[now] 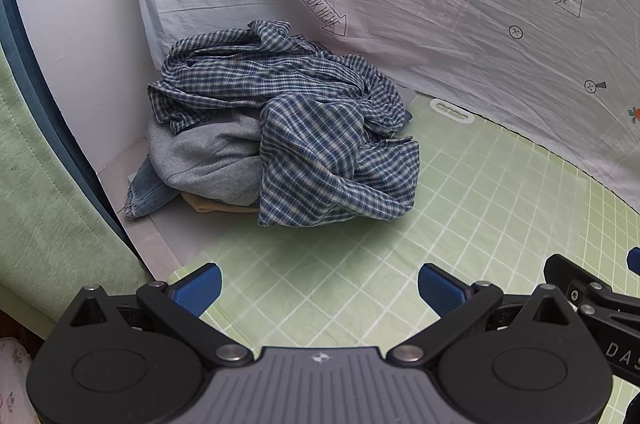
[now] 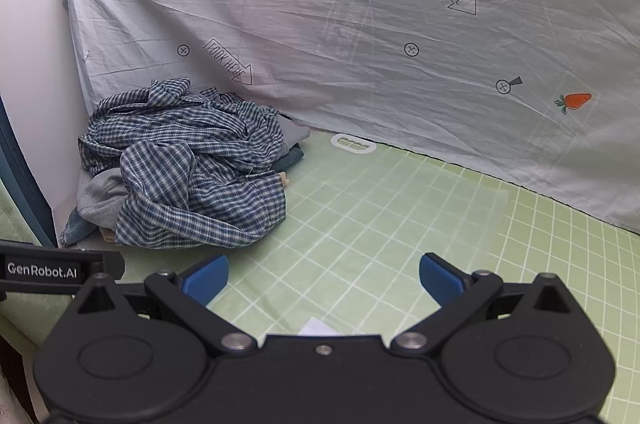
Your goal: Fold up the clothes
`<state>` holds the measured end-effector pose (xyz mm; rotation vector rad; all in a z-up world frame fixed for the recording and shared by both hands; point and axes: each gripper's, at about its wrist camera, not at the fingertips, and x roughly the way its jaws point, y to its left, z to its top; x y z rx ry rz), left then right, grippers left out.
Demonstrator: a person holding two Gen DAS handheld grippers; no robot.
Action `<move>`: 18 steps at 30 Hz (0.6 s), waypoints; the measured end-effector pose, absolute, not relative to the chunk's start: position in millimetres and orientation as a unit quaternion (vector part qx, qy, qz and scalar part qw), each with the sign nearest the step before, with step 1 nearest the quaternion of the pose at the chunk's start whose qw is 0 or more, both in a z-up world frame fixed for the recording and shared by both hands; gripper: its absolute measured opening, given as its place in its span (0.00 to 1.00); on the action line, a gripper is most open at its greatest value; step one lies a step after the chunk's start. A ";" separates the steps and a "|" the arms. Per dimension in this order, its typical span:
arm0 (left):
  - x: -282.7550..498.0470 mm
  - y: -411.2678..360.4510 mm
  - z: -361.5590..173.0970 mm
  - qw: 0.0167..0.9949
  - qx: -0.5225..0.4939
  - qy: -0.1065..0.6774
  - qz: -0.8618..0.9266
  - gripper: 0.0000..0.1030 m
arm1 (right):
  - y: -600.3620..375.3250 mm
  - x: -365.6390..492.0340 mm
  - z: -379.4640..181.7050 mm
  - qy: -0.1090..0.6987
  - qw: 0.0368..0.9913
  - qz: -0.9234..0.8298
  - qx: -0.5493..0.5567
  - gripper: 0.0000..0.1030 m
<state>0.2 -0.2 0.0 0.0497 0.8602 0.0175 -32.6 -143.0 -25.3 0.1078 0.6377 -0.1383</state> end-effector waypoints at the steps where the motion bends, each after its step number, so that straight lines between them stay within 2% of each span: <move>1: 0.5 -0.5 0.0 0.908 0.024 0.417 0.008 1.00 | -143.4 -32.8 -25.7 0.313 0.946 -0.068 0.053 1.00; 18: 2.2 -8.5 -2.4 0.907 0.025 0.420 0.013 1.00 | -148.6 -32.9 -25.5 0.317 0.945 -0.064 0.056 1.00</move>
